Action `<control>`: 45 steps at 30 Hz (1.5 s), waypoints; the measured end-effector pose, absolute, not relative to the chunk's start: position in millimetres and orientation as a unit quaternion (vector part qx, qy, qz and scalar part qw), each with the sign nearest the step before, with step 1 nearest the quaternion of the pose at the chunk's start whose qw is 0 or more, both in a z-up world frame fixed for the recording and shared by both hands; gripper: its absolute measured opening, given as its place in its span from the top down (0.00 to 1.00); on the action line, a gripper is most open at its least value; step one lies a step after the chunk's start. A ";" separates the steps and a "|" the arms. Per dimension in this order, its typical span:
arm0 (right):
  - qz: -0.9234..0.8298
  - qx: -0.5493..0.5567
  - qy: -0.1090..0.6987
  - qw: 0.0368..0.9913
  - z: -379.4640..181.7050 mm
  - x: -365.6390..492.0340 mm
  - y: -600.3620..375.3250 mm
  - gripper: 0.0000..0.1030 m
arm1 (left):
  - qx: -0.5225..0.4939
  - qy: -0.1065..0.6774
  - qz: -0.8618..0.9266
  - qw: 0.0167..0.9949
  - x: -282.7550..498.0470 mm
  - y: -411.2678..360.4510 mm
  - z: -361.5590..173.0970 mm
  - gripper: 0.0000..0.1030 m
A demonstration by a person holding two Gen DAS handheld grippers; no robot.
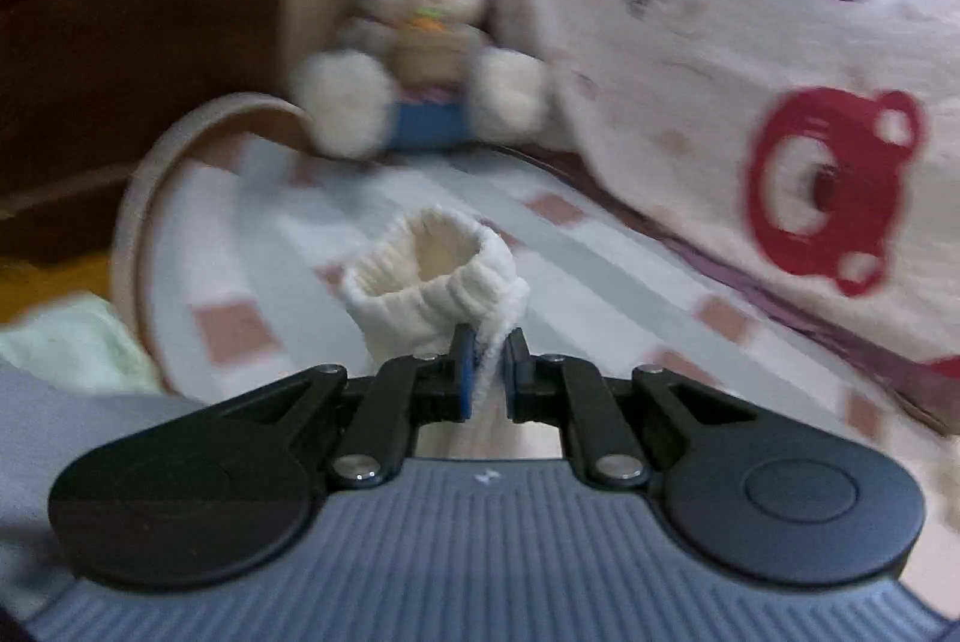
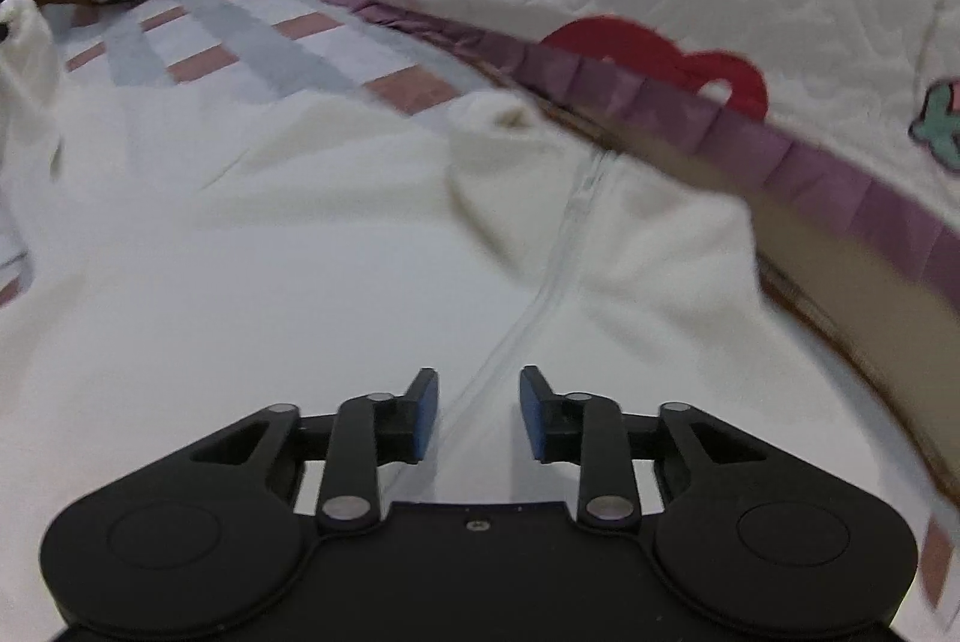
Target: Fold clothes
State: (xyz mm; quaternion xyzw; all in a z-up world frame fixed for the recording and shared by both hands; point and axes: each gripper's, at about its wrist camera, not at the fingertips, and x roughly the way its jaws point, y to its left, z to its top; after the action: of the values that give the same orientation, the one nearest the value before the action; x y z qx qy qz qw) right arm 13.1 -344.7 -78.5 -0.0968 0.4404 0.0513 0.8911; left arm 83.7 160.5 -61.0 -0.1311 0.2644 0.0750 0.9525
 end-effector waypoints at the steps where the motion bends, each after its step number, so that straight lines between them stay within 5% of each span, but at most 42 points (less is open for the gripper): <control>1: 0.054 -0.103 0.433 0.894 -72.0 17.4 -344.4 0.66 | -0.150 0.270 0.040 0.950 81.8 152.9 -62.4 0.91; 15: 0.098 -0.161 0.379 0.906 -35.4 97.2 -318.2 0.66 | -0.150 0.350 -0.179 0.907 77.8 55.4 -103.9 0.92; 18: 0.087 -0.180 0.396 0.896 -55.9 118.4 -298.7 0.50 | -0.139 0.348 -0.175 0.911 77.1 58.3 -105.8 0.92; 22: 0.074 -0.233 0.426 0.871 -89.7 136.8 -279.0 0.49 | -0.131 0.358 -0.171 0.909 78.3 56.6 -112.4 0.92; 23: 0.072 -0.243 0.429 0.867 -95.5 140.2 -278.4 0.52 | -0.126 0.362 -0.170 0.908 79.9 54.6 -115.0 0.92; 26: 0.066 -0.208 0.417 0.882 -87.3 144.9 -300.3 0.84 | -0.120 0.368 -0.172 0.906 82.7 51.4 -118.7 0.92; 34: -0.022 0.008 0.387 0.922 -54.8 120.1 -429.6 0.92 | -0.138 0.374 -0.174 0.900 84.5 58.8 -118.6 0.91; 37: -0.069 -0.041 0.407 0.910 -65.6 111.3 -439.5 0.92 | -0.143 0.378 -0.173 0.898 85.1 59.9 -120.2 0.91; 40: -0.083 -0.011 0.402 0.912 -65.4 102.7 -453.6 0.90 | -0.138 0.378 -0.174 0.899 84.7 57.6 -120.4 0.91; 45: -0.105 0.038 0.393 0.913 -65.0 88.6 -477.1 0.55 | -0.133 0.376 -0.186 0.898 83.9 56.1 -120.2 0.91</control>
State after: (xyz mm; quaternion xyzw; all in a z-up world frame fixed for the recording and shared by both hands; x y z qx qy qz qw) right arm 88.6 -477.1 -65.0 0.0379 0.3928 -0.1052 0.9128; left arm 83.9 56.1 -120.2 -0.1334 0.3755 -0.1857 0.8982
